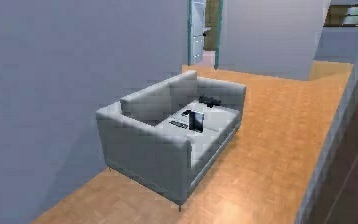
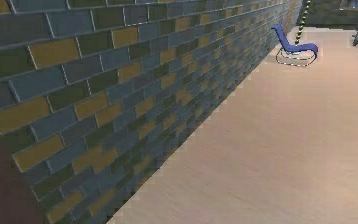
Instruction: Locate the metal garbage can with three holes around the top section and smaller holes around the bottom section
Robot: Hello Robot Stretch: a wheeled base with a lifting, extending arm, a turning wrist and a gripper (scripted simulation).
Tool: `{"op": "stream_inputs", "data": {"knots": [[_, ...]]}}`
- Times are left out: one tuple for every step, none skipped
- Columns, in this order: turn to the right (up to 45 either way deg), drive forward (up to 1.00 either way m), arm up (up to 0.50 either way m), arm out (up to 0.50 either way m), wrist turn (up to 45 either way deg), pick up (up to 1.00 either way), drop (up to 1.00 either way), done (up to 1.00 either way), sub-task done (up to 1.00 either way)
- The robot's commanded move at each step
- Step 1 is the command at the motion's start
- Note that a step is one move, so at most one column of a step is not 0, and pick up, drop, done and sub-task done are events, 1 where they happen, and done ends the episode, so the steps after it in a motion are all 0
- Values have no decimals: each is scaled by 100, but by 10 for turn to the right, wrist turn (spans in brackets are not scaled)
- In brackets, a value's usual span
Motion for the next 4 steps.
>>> {"op": "stream_inputs", "data": {"knots": [[0,35,0,0,0,0,0,0,0],[330,0,0,0,0,0,0,0,0],[0,100,0,0,0,0,0,0,0],[0,100,0,0,0,0,0,0,0]]}}
